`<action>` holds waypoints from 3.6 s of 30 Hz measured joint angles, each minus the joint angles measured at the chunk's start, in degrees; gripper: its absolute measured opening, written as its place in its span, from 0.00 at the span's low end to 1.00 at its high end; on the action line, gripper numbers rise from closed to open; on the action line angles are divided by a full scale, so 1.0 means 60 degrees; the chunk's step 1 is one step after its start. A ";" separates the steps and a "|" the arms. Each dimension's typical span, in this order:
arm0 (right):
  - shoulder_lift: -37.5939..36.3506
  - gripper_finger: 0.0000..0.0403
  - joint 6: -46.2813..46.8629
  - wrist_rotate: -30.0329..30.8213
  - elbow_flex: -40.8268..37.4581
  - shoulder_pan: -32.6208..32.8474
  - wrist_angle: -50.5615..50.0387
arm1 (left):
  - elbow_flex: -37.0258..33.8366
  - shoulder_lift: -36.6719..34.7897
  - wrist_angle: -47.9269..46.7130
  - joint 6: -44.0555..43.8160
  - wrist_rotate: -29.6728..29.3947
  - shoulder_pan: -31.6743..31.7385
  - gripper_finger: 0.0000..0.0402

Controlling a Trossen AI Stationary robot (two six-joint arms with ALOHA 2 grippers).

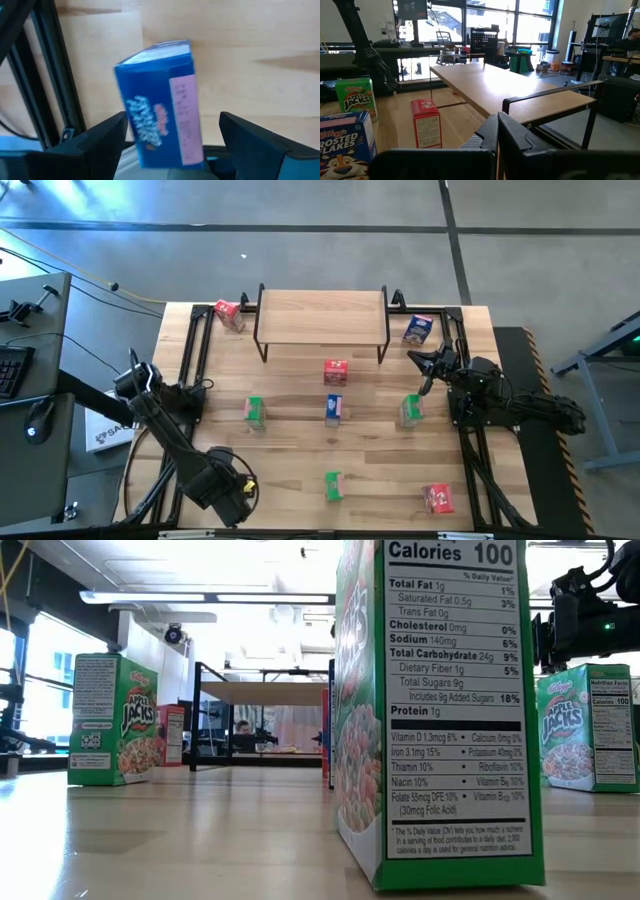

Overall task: Stack cereal on shelf
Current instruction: Put the bottom blue cereal box on the shelf

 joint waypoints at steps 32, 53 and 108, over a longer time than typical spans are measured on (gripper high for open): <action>0.0009 0.00 -0.0003 -0.0004 -0.0001 -0.0003 -0.0005 | 0.0022 -0.2967 -0.1003 0.9233 -0.1935 0.2870 0.41; 0.0002 0.00 -0.0002 -0.0004 -0.0001 0.0001 -0.0005 | 0.4436 -0.2261 -0.1466 2.3608 -0.0158 1.0450 0.39; 0.0001 0.00 0.0000 -0.0004 0.0002 0.0000 -0.0004 | 0.8323 0.2549 -0.1290 2.7200 -0.2515 1.3952 0.59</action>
